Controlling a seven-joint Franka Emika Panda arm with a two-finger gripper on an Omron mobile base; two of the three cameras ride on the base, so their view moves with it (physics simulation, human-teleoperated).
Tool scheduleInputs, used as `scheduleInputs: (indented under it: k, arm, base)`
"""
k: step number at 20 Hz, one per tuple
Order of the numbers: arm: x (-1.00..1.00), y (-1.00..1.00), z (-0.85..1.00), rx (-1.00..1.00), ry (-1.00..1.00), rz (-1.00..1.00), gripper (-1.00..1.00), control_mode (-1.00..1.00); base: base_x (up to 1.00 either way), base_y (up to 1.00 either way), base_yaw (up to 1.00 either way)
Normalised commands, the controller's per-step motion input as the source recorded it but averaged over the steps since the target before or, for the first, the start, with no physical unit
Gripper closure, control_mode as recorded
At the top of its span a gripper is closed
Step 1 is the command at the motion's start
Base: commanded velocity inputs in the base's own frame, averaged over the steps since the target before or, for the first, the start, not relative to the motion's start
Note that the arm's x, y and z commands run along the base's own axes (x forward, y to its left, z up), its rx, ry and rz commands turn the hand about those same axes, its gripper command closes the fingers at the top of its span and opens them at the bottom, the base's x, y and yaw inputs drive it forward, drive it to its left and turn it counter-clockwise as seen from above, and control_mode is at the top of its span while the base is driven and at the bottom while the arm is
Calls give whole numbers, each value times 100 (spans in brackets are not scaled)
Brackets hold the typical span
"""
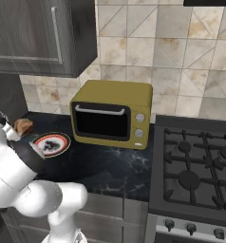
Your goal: Place the chicken drumstick on the counter behind the older chicken drumstick on the same shelf of the fridge to maintain FIFO order. Close the fridge door when finished.
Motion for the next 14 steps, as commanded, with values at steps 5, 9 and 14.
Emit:
scheduleInputs:
  k: [5, 9, 14]
  arm:
    - [-69, -80, 76, 7, 0, -5, 100, -100]
    - [-66, -99, 44, 3, -2, 0, 100, -100]
    - [-48, -100, 31, 1, -2, 0, 100, -100]
  base:
    - [0, 0, 0]
    - [0, 0, 0]
    - [0, 0, 0]
